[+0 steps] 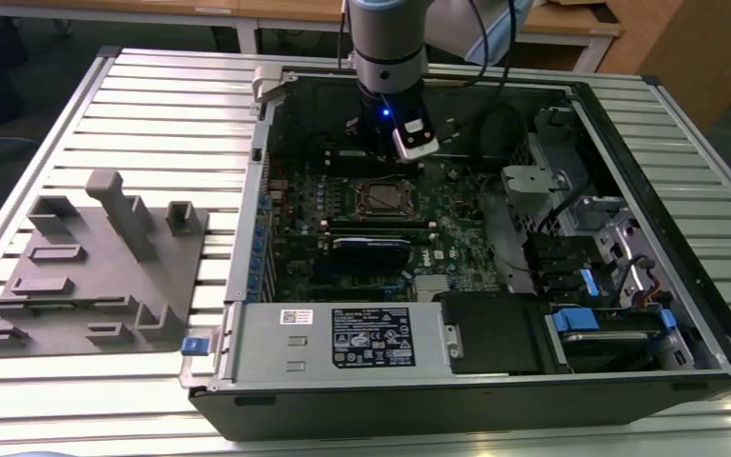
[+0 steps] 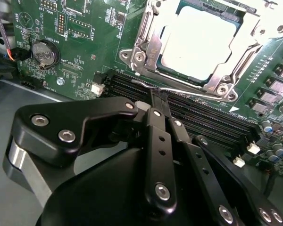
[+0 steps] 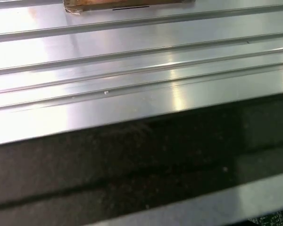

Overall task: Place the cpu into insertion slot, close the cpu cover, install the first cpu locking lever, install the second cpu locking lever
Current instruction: 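Install the first cpu locking lever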

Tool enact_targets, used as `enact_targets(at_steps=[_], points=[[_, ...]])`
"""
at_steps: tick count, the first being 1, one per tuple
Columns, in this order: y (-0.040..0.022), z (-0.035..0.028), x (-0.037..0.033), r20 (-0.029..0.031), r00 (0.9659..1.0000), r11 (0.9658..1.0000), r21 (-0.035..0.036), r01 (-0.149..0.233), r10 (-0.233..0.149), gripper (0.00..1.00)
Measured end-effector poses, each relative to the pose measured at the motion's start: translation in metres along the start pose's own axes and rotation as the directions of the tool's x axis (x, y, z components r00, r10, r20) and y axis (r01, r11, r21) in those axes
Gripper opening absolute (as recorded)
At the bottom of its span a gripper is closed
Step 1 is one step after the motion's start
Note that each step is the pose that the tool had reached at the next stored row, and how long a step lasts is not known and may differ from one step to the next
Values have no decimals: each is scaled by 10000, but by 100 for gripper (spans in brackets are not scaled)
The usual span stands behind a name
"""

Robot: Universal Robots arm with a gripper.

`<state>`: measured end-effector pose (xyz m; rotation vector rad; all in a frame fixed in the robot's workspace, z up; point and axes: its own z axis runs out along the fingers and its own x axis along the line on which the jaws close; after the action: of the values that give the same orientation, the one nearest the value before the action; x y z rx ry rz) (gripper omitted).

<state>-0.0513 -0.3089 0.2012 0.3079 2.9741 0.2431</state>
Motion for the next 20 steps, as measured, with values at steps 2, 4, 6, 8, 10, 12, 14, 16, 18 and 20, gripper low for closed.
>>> enact_targets(at_steps=[2,4,6,8,10,12,14,16,18,20], points=[[-3,-1,-1,-4,10000,10000,-20,-3,3,11],[-5,-1,-1,-7,10000,10000,-34,-5,5,11],[-9,-1,-2,-10,10000,10000,-48,-7,7,11],[-11,-1,-3,-12,10000,10000,-66,-11,11,11],[-11,-1,-3,-13,10000,10000,-69,-12,12,11],[-12,-2,-3,-15,10000,10000,-75,-12,12,11],[-10,-15,-4,-19,10000,10000,-88,-15,14,11],[-4,-44,-8,-20,10000,9999,-103,-16,16,11],[2,-78,-12,-22,10000,9999,-111,-18,18,11],[6,-103,-16,-24,10000,9999,-119,-19,19,11]])
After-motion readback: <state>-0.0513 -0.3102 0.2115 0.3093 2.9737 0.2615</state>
